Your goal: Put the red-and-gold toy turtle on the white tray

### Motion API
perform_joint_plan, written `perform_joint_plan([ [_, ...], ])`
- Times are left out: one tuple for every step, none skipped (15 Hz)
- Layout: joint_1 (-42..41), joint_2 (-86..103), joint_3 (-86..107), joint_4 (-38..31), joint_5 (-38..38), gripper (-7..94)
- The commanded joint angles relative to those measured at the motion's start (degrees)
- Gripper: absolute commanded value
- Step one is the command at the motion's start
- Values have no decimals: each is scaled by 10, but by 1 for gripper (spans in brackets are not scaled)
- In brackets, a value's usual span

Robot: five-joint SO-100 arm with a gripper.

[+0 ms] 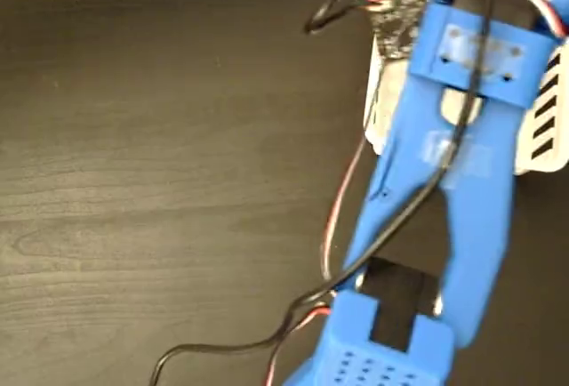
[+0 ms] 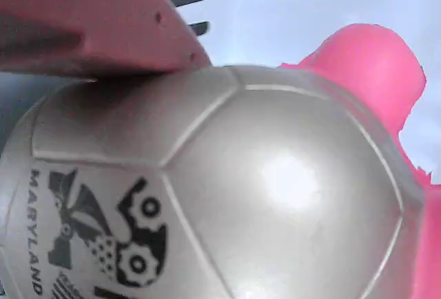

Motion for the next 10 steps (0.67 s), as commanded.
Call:
perform_joint_plan([
  [13, 14, -33, -3, -20, 0],
  [15, 10, -30, -4, -33, 0],
  [18, 7, -21, -18, -43, 0],
  [22, 4, -14, -29, -52, 0],
  [25, 3, -9, -38, -59, 0],
  [27, 2, -5, -40, -67, 1],
  [29, 2, -4, -40, -72, 5],
  [30, 2, -4, -40, -74, 11],
  [32, 2, -4, -40, -79, 24],
  [34, 2, -3, -35, -83, 40],
])
